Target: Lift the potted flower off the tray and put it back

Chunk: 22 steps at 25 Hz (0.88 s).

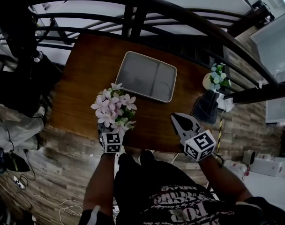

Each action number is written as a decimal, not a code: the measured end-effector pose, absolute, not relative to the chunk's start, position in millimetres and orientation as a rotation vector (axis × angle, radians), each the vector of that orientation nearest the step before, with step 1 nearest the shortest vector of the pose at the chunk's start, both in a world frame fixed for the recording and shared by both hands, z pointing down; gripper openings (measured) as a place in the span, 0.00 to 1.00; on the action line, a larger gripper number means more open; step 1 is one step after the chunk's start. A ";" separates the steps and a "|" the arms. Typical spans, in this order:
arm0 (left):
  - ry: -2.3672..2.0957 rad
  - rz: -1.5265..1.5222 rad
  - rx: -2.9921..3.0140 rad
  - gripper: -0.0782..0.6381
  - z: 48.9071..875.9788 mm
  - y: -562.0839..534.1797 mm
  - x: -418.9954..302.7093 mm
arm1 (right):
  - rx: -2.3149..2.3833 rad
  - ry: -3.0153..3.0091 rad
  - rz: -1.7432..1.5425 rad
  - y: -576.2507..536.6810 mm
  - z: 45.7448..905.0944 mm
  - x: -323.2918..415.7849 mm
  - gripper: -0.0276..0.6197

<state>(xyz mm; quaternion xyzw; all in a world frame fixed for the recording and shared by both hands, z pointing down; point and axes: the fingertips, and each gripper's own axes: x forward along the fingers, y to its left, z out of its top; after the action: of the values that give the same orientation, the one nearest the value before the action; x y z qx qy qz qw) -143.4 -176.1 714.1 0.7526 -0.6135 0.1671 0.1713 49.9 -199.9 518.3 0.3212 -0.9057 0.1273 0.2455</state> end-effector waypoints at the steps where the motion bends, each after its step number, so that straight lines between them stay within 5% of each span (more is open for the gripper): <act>1: -1.745 0.469 2.137 0.74 714.1 -176.2 -143.4 | 0.868 -2.473 0.342 -199.9 518.7 48.8 0.03; 22: -1.803 0.377 2.233 0.74 674.3 -194.9 -143.2 | 0.928 -2.506 0.288 -170.9 518.4 50.1 0.03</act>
<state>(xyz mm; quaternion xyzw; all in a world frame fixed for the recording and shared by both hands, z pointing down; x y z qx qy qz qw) -143.2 -194.9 674.3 0.7655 -0.6181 0.1294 0.1232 50.1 -170.9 518.4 0.3365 -0.9085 0.1042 0.2248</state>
